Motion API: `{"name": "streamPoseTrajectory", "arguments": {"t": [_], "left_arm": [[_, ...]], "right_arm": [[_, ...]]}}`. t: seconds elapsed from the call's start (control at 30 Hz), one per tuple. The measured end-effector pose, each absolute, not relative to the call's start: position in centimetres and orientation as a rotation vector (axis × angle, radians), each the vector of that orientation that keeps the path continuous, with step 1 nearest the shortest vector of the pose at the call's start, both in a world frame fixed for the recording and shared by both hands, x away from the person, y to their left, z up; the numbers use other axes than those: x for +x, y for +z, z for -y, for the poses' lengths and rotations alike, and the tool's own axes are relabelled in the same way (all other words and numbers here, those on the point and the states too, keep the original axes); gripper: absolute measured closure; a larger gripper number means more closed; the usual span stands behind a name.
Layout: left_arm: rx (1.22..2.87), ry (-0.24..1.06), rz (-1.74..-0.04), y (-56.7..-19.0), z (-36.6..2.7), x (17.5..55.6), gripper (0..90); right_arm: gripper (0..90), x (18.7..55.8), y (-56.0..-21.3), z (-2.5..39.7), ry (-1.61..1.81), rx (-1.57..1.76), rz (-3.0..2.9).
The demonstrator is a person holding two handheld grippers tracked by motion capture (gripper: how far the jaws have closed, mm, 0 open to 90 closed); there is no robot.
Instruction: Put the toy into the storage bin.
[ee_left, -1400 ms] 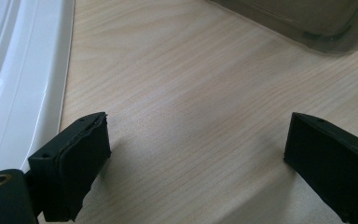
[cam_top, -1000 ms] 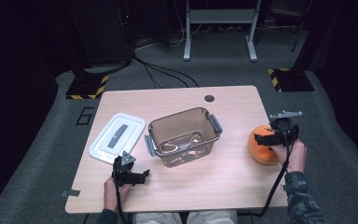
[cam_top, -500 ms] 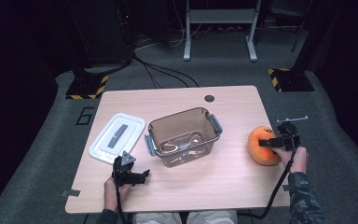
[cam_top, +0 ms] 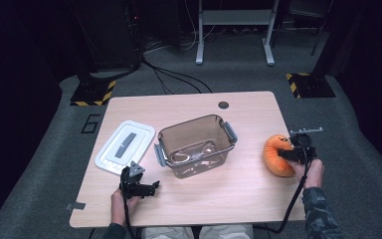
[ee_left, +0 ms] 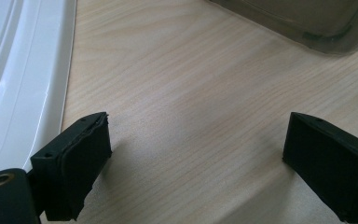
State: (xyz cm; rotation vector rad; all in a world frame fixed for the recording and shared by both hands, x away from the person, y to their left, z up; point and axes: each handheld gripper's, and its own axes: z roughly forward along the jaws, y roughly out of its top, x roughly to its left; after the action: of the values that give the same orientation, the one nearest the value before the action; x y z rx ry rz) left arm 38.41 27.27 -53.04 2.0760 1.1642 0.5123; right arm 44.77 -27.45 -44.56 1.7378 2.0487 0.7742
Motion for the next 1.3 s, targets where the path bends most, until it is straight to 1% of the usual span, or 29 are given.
{"name": "streamPoseTrajectory", "arguments": {"t": [0.63, 1.3], "left_arm": [[2.074, 0.518, -1.164, -53.0, -27.3, 38.4, 7.1], [2.08, 0.518, -1.164, -53.0, -27.4, 38.4, 7.2]], "right_arm": [[60.9, 44.3, -41.0, 25.4, 0.888, 1.65, -2.031], [59.4, 44.0, -36.8, 22.7, 0.91, 1.524, -2.061]]}}
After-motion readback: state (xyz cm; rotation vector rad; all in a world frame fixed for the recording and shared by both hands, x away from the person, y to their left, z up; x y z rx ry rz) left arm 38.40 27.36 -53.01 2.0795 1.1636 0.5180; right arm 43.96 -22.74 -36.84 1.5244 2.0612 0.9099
